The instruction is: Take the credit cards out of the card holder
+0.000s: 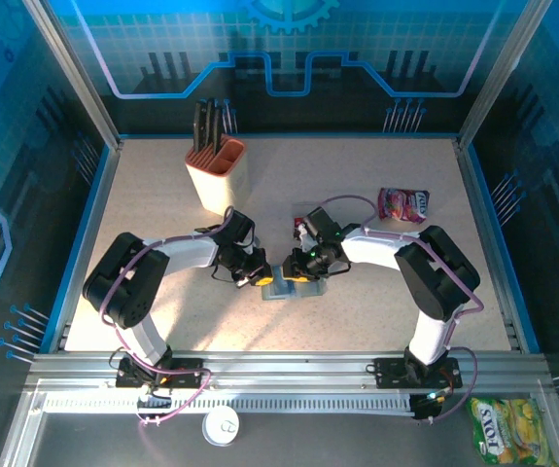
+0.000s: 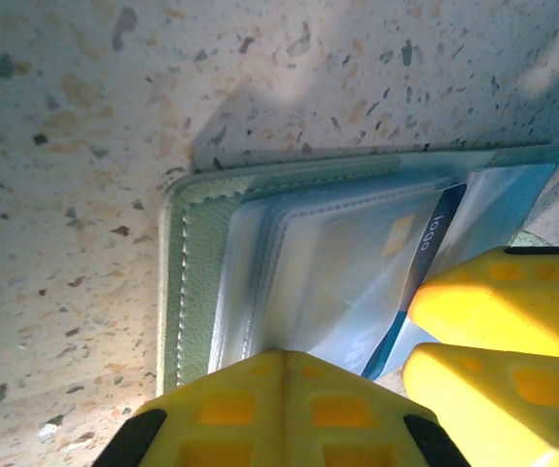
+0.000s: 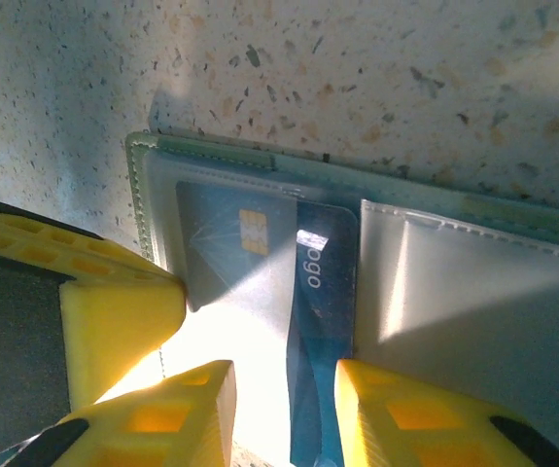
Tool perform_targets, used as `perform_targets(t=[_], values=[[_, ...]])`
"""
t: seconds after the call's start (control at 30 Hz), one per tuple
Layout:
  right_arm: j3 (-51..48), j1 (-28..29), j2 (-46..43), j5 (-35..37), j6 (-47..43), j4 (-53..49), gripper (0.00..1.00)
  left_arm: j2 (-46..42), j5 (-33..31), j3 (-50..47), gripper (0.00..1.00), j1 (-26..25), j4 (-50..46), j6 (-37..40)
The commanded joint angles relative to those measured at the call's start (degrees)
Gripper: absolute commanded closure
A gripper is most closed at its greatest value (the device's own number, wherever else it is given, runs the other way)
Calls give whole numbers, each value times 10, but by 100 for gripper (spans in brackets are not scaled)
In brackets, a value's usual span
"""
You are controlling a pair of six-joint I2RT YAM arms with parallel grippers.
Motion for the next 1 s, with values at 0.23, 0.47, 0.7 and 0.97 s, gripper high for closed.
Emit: perform_targets(t=[0.23,0.47,0.7,0.97], values=[[-15,-10,-4,4,8,-1,65,19,-10,0,100,-2,-34,13],[-20,-10,-4,-38,19,26,69,14,-10,6,100,-2,-35,13],[-20,-11,-25,-35,19,18,68,-13,-3,20,100,-3,-43,10],[-18,-20,-33,-27,11,8,68,-14,2,15,100,-18,-37,-2]])
